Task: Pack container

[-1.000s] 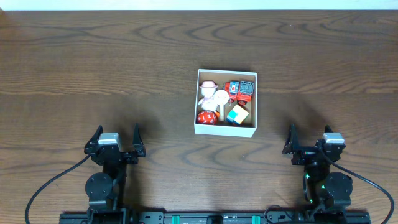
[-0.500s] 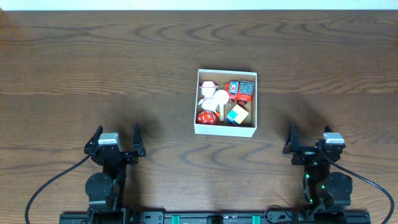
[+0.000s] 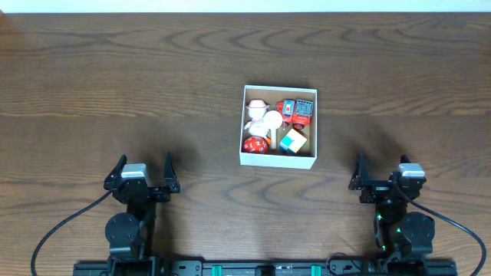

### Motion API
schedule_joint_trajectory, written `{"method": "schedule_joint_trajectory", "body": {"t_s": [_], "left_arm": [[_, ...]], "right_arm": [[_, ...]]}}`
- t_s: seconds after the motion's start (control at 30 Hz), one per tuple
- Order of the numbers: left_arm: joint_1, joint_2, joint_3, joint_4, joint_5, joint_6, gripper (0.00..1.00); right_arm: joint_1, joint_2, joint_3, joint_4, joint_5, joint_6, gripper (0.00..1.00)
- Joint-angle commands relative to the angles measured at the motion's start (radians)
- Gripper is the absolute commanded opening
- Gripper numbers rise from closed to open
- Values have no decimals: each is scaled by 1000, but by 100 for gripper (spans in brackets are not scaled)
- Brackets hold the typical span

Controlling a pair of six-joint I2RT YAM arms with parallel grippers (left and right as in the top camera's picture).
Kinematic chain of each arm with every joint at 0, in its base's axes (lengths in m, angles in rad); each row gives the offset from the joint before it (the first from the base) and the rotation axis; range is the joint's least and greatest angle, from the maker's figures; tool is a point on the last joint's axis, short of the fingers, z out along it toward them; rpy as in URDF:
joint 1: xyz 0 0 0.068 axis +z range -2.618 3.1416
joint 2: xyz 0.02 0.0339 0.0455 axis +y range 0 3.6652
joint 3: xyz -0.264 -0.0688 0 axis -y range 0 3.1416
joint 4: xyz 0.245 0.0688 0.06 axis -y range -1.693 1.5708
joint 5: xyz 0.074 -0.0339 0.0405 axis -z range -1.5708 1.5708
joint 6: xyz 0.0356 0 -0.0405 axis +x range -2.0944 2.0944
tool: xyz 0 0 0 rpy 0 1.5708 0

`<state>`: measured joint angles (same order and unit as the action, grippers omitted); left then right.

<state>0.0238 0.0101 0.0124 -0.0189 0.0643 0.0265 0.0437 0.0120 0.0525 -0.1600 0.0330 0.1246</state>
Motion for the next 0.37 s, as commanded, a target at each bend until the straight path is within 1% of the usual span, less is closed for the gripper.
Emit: {"method": "schedule_joint_trajectory", "body": {"t_s": [0.0, 0.33], "left_arm": [[-3, -4, -8, -46, 3, -1, 98], [-3, -4, -8, -46, 3, -1, 98]], "right_arm": [[8, -6, -8, 1, -4, -10, 99], [8, -6, -8, 1, -4, -10, 99]]}}
